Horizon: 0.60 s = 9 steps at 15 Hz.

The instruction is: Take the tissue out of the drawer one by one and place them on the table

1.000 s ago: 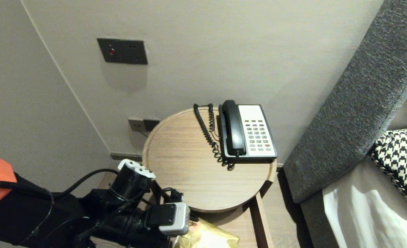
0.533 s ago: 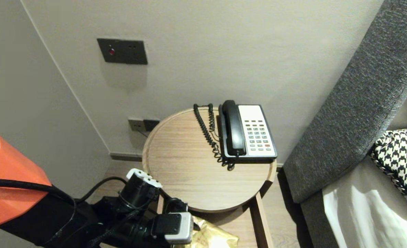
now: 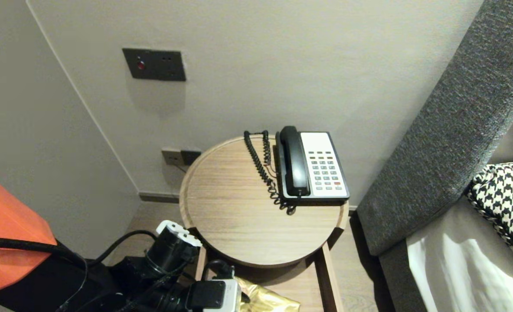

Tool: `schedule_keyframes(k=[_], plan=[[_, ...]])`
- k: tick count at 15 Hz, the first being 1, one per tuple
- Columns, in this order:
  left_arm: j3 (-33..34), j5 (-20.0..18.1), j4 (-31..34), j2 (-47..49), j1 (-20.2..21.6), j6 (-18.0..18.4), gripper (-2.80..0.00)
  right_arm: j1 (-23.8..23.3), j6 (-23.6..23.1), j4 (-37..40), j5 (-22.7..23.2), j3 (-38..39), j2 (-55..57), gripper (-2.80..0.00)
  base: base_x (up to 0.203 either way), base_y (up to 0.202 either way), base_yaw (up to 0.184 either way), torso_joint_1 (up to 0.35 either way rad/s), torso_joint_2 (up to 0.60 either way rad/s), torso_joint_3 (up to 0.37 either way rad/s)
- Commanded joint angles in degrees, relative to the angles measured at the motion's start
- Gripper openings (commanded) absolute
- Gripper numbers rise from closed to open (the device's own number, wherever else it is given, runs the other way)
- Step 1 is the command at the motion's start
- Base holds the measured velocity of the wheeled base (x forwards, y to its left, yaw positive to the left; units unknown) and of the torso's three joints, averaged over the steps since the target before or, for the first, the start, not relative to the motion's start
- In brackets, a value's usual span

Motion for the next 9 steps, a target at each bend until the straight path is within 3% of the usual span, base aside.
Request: schedule_keyframes(k=[1, 5, 9], plan=[[-0.18, -0.27, -0.11, -0.7, -0.18, 0.17, 0.0, 0.02, -0.01, -0.06, -0.01, 2.29, 0.0, -2.8, 0.0, 0.0, 0.0, 0.0, 0.0, 0.0], [-2.93, -0.35, -0.48, -0.22, -0.18, -0.03, 0.0, 0.02, -0.01, -0.06, -0.01, 2.29, 0.0, -2.8, 0.0, 0.0, 0.0, 0.0, 0.0, 0.0], [-3.58, -0.61, -7.99, 1.89, 0.17, 0.96, 0.0, 0.02, -0.01, -0.06, -0.01, 2.29, 0.0, -2.8, 0.0, 0.0, 0.0, 0.0, 0.0, 0.0]])
